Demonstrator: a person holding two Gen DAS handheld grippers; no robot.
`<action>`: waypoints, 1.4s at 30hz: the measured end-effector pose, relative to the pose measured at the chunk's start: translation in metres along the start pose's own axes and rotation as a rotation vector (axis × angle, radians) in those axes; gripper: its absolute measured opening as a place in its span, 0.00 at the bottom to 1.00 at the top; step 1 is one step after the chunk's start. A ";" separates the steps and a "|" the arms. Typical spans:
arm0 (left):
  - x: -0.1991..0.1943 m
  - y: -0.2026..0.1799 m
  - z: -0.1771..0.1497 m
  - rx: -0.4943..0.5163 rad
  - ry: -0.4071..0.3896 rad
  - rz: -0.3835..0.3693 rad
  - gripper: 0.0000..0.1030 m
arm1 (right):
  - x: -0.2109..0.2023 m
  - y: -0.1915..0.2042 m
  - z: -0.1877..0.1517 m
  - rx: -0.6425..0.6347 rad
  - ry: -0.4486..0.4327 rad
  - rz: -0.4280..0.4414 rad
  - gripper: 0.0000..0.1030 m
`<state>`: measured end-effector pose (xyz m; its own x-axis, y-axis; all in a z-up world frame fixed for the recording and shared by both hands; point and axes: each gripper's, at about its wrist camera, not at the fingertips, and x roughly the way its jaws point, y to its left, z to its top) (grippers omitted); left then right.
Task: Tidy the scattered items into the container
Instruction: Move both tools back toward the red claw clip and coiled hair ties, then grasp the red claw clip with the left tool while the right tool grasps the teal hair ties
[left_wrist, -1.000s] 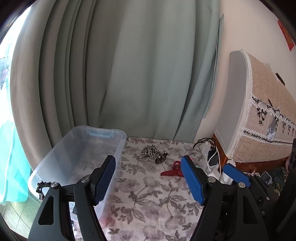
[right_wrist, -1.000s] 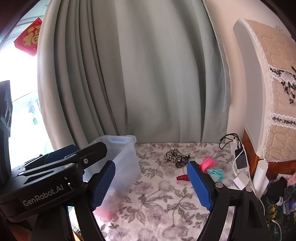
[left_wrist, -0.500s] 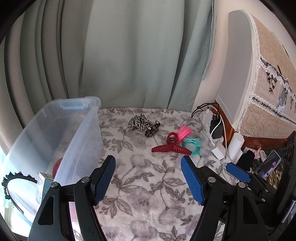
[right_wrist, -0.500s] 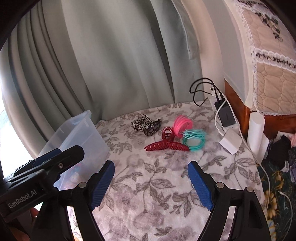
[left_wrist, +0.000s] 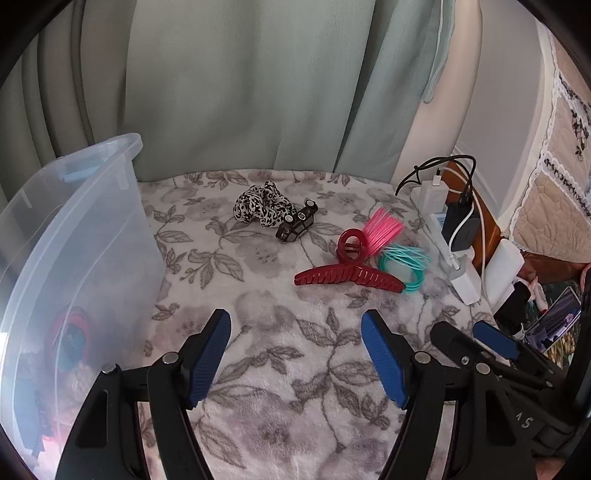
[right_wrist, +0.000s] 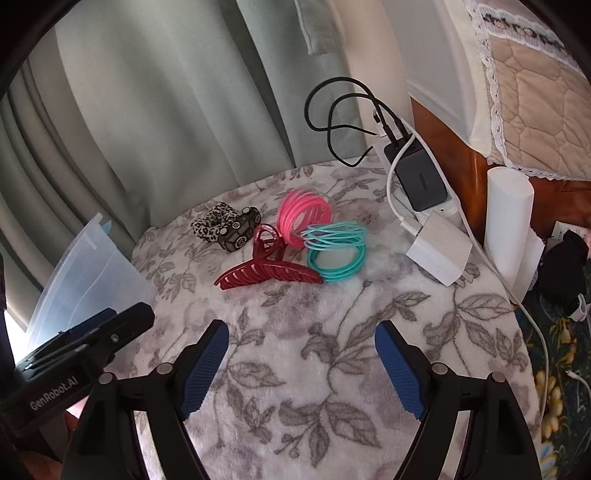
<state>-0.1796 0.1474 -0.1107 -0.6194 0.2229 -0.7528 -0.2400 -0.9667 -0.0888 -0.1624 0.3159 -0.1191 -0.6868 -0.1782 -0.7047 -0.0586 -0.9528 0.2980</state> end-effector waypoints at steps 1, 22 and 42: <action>0.007 0.000 0.001 0.007 0.003 -0.004 0.72 | 0.004 -0.001 0.003 0.000 0.002 -0.003 0.82; 0.108 -0.006 0.021 0.197 0.015 -0.079 0.72 | 0.084 -0.023 0.044 -0.005 0.050 -0.052 0.82; 0.136 -0.020 0.027 0.305 0.037 -0.096 0.51 | 0.114 -0.029 0.054 0.057 0.032 -0.111 0.81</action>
<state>-0.2792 0.2007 -0.1938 -0.5564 0.3012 -0.7744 -0.5125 -0.8580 0.0345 -0.2780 0.3367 -0.1731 -0.6506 -0.0807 -0.7551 -0.1751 -0.9516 0.2526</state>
